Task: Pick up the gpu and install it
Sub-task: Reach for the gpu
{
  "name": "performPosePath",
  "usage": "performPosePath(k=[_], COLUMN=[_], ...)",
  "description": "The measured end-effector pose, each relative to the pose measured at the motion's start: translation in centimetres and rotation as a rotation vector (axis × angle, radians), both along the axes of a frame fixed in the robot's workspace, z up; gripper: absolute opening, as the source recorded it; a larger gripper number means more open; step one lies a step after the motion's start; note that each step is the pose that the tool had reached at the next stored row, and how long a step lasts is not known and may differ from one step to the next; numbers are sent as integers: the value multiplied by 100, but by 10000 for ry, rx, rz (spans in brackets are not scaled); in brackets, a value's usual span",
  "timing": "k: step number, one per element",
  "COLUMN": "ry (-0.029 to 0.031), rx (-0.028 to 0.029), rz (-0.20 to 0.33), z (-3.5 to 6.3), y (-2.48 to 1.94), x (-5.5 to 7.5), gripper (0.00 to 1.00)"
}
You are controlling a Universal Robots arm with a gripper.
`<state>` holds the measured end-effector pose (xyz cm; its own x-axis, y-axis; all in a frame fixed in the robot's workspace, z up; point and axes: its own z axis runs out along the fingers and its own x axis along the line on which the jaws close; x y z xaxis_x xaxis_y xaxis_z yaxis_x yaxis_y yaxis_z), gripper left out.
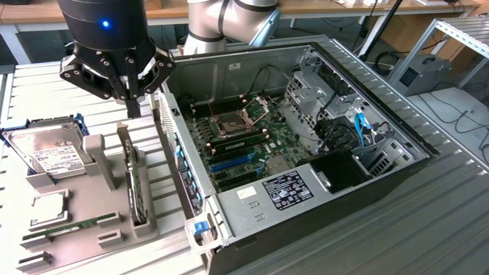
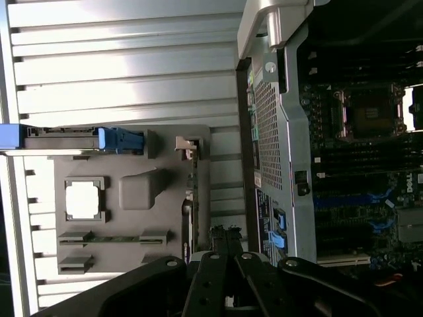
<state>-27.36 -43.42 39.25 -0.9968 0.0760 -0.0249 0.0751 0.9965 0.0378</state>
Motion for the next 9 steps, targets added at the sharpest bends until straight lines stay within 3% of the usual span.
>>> performPosePath(k=[9], ry=[0], rx=[-3], rz=[0], z=[0], y=[-50], x=[0], gripper=[11])
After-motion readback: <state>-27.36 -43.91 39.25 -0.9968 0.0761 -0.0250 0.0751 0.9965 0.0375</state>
